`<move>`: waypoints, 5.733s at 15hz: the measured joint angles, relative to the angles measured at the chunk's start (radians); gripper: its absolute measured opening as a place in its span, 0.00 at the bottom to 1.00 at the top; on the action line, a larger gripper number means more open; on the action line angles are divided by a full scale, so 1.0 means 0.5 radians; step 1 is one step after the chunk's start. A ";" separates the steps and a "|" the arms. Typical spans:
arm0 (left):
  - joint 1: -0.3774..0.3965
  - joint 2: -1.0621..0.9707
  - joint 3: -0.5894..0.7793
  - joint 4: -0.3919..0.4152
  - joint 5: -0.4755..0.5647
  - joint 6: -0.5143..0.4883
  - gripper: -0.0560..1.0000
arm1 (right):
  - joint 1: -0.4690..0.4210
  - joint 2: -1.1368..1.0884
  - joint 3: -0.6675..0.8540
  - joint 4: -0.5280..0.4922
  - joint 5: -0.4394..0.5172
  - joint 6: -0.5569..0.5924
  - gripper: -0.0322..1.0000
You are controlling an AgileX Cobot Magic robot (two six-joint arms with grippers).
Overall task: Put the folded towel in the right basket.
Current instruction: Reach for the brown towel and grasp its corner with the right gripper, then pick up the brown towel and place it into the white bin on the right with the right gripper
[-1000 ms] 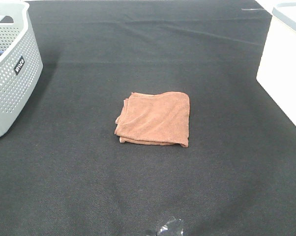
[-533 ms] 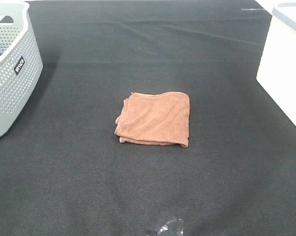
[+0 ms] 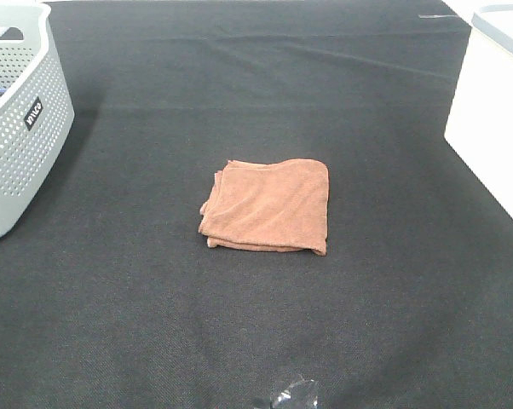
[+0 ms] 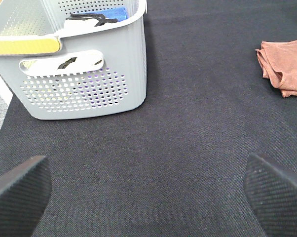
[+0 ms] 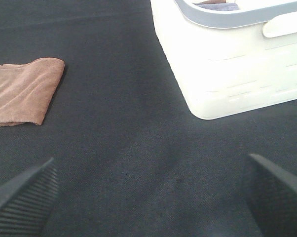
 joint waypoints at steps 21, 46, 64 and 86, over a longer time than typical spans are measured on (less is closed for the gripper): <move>0.000 0.000 0.000 0.000 0.000 0.000 0.99 | 0.000 0.000 0.000 -0.018 0.000 0.000 0.97; 0.000 0.000 0.000 0.000 0.000 0.000 0.99 | 0.364 3.862 -1.492 1.462 -0.536 -0.816 0.97; 0.000 0.000 0.000 0.000 0.000 0.000 0.99 | 0.366 4.552 -1.960 1.654 -0.672 -0.794 0.97; 0.000 0.000 0.000 0.000 0.000 0.000 0.99 | 0.786 4.220 -2.692 1.240 0.260 -0.680 0.24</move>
